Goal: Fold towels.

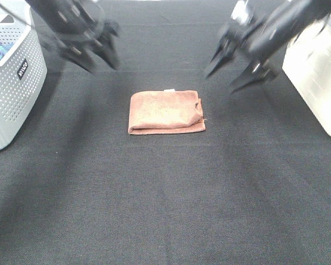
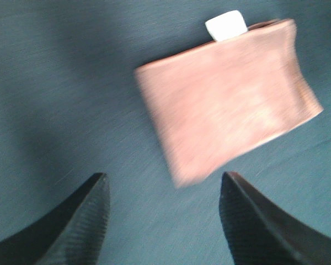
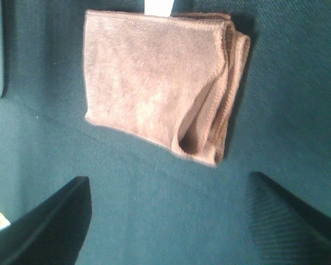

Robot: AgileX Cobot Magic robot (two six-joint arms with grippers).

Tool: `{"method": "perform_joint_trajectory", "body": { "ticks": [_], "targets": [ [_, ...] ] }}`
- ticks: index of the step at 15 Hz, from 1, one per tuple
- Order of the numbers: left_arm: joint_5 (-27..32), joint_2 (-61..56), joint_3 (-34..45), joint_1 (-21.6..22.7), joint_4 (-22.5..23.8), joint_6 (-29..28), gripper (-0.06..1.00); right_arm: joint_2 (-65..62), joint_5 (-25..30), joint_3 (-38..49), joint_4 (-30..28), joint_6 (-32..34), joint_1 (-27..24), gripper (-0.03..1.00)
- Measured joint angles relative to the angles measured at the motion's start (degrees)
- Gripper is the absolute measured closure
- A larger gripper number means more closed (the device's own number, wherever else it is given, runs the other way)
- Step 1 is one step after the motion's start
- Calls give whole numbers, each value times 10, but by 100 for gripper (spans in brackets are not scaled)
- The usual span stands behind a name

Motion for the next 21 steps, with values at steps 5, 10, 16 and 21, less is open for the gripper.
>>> {"method": "perform_joint_trajectory", "body": {
  "ticks": [5,10,16,21],
  "targets": [
    [42,-96,7,-4,96,-50,37,-100,2,22,-70,32,1,24],
    [44,-280,156,-32,214,-101,37,-278,6,136,-241,104,74,24],
    [41,-614,500,-33,217,-117,37,-512,-4,402,-293,143,107,24],
    [38,-847,678,-33,214,-116,37,-693,-16,590,-295,150,108,24]
  ]
}}
